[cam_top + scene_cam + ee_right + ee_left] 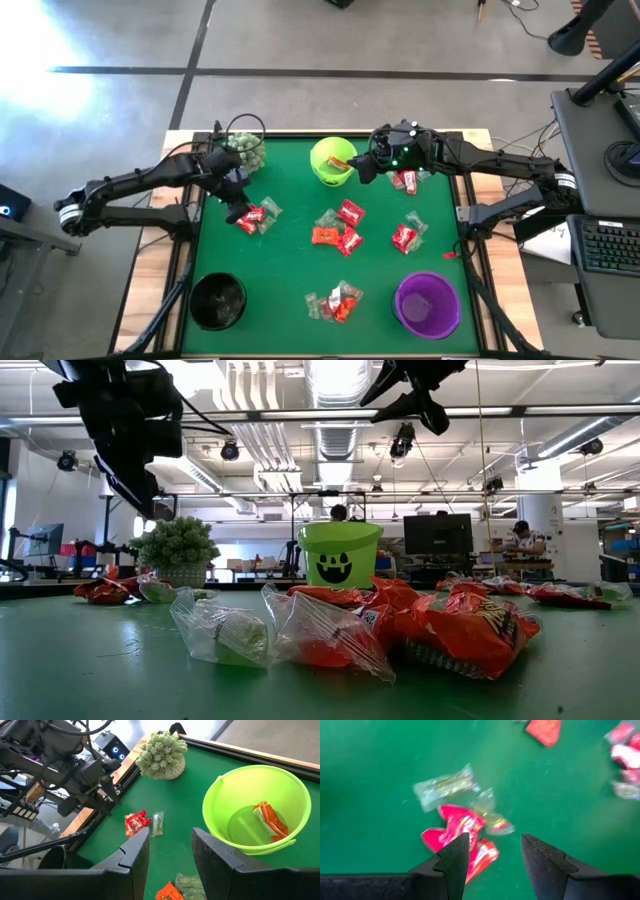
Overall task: Organize candy in baskets
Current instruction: Put the red candy into the black bucket
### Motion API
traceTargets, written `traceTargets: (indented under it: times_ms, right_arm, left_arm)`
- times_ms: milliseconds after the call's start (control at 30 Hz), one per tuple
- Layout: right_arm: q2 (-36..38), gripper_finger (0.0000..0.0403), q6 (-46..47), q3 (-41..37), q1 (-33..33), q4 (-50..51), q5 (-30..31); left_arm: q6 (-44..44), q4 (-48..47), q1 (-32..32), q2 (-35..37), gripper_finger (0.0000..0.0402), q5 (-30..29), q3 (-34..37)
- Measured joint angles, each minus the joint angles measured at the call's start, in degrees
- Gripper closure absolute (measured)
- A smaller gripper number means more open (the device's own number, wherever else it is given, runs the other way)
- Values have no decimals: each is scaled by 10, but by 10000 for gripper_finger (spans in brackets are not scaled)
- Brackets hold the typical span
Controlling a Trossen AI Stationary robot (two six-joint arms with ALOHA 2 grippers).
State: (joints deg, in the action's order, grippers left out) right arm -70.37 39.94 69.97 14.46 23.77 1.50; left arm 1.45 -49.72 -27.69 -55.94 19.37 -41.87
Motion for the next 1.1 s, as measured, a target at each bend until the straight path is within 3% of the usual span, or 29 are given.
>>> traceTargets:
  times_ms: [267, 800, 1100]
  right_arm:
    - [0, 266, -1, 0, -9, 0, 0]
    - [0, 266, -1, 0, -11, 1, 0]
    - [0, 266, -1, 0, -16, 1, 0]
  left_arm:
    - [51, 140, 9, 24, 239, 41, -2]
    - [13, 117, 15, 19, 239, 36, 36]
    - [5, 111, 22, -31, 239, 4, 37]
